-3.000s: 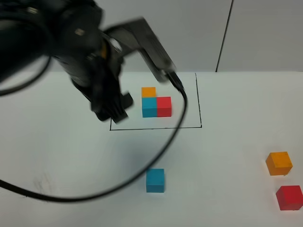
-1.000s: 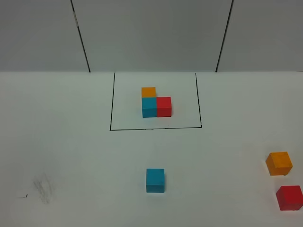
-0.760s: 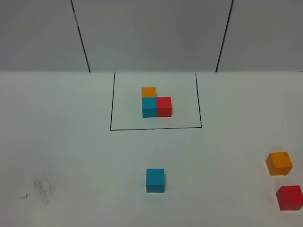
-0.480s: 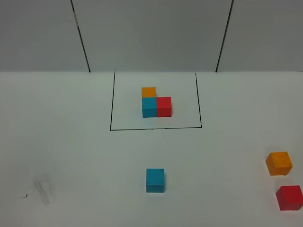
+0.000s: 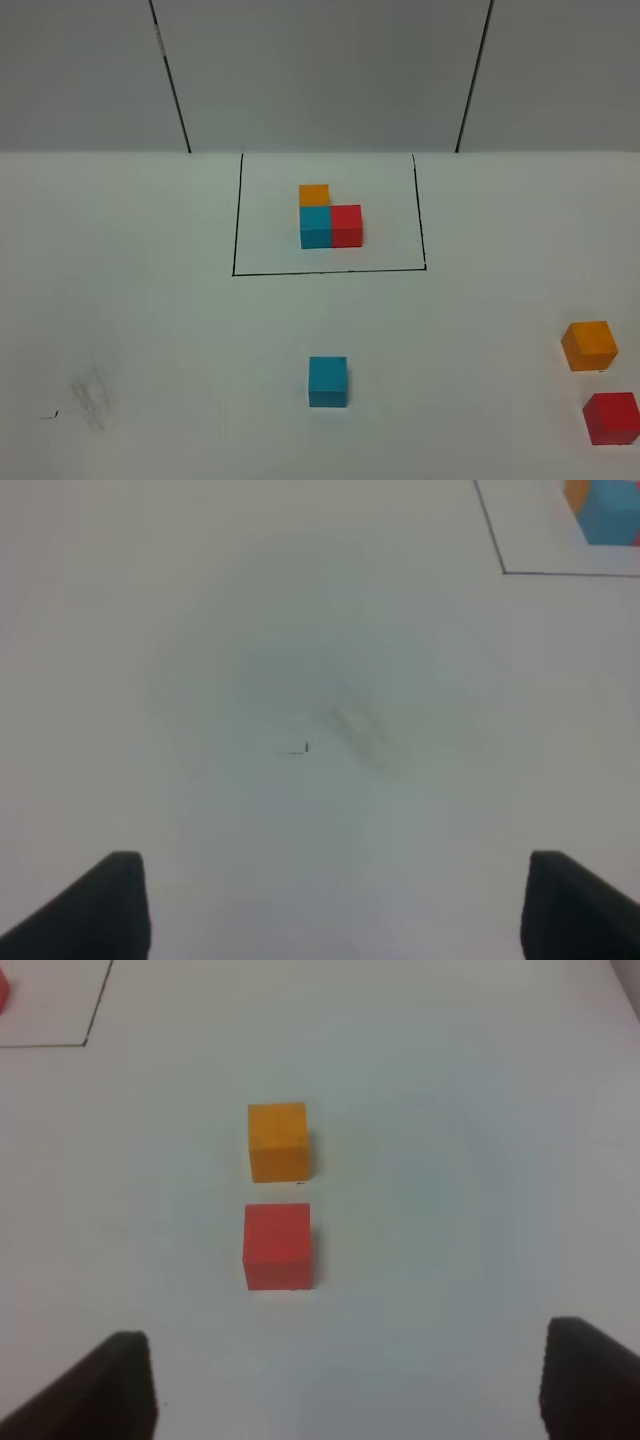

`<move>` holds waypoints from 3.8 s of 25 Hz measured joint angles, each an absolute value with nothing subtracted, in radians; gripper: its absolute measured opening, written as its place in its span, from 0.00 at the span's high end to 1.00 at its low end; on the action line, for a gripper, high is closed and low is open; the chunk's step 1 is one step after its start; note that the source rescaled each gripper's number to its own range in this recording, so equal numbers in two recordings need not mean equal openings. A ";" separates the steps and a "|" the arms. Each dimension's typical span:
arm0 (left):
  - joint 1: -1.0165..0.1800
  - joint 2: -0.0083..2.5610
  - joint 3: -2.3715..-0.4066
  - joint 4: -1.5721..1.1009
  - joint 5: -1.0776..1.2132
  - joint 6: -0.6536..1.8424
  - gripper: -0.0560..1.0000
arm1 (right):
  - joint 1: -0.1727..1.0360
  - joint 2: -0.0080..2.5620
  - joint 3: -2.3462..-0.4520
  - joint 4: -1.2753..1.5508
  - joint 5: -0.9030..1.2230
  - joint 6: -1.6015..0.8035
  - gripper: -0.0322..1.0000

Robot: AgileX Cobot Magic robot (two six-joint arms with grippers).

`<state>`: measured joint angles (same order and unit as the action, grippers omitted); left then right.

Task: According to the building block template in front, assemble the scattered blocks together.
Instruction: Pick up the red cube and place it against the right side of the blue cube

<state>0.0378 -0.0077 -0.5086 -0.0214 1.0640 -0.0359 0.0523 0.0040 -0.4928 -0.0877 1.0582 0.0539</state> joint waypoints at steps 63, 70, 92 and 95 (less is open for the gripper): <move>0.093 -0.008 -0.509 -0.021 1.067 -0.036 0.27 | 0.052 1.368 -1.073 -0.009 1.022 0.083 0.37; 0.093 -0.008 -0.509 -0.021 1.067 -0.036 0.27 | 0.052 1.372 -0.863 -0.010 0.847 0.074 0.37; 0.093 -0.008 -0.509 -0.021 1.067 -0.036 0.27 | 0.052 1.564 -0.752 0.037 0.645 0.066 0.37; 0.093 -0.008 -0.509 -0.021 1.067 -0.036 0.27 | 0.052 1.601 -0.752 0.047 0.600 0.064 0.37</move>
